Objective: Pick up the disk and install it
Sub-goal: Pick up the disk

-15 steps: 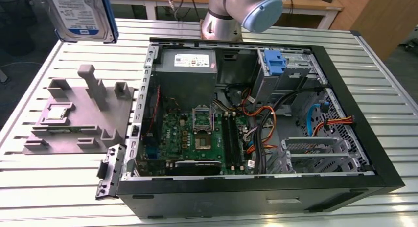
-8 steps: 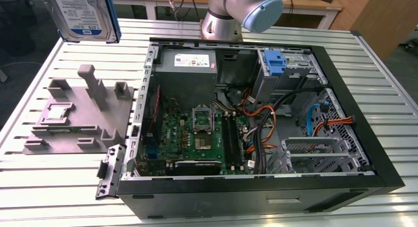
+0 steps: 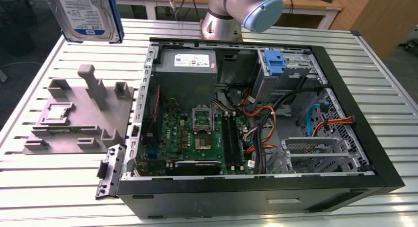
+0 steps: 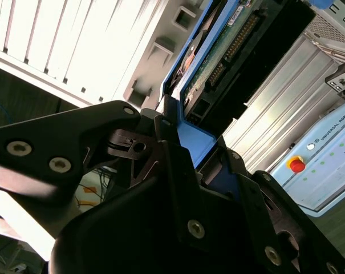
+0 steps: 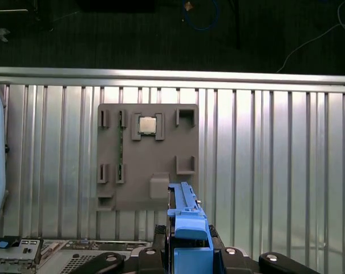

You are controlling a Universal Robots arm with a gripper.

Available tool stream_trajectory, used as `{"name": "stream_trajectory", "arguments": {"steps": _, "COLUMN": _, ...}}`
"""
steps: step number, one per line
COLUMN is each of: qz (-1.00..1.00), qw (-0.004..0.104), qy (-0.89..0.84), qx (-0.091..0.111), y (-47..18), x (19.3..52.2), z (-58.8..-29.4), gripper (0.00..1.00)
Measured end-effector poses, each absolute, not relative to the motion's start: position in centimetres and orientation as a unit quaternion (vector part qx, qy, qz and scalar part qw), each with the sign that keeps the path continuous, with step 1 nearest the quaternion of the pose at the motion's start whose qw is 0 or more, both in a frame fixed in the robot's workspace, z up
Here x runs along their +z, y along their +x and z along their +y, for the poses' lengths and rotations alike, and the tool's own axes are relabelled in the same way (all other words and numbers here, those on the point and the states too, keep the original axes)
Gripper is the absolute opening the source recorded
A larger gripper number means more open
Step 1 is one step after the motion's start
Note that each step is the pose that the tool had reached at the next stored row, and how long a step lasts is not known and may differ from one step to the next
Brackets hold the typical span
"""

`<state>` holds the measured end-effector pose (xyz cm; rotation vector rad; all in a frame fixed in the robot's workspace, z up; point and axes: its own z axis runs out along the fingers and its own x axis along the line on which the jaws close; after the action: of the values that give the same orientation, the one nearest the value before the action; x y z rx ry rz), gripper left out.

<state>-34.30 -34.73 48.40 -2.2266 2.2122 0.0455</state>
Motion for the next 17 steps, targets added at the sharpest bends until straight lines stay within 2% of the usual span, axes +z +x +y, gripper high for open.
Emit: {"name": "stream_trajectory", "arguments": {"steps": 17, "qz": 0.705, "qw": 0.001, "qy": -0.709, "qx": 0.015, "y": -33.0, "x": 48.4, "z": -34.7, "gripper": 0.36}}
